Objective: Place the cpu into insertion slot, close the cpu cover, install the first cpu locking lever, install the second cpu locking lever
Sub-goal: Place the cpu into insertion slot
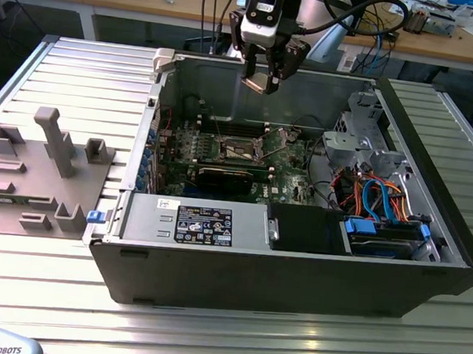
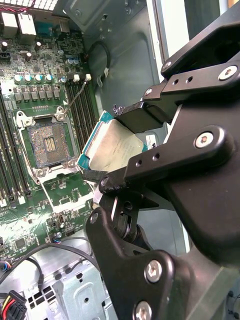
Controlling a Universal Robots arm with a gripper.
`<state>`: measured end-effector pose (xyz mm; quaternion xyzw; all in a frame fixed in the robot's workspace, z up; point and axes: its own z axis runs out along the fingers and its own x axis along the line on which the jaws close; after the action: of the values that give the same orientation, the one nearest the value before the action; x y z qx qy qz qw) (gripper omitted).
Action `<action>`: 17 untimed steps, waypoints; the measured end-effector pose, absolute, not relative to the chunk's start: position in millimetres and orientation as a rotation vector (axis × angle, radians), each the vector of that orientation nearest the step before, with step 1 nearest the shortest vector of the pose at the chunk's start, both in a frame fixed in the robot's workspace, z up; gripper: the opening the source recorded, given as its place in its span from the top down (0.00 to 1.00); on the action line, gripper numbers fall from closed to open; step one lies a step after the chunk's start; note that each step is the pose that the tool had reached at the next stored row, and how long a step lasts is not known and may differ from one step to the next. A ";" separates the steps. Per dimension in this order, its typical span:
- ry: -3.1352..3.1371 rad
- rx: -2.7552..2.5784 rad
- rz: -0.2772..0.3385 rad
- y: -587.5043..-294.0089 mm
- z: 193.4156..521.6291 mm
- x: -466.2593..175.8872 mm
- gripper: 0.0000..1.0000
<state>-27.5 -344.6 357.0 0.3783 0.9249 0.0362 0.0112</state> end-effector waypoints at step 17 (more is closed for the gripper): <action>2.872 1.209 0.113 -344.6 357.0 -27.5 0.46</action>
<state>-27.5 -344.6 357.0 0.3877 0.9210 0.0361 0.0115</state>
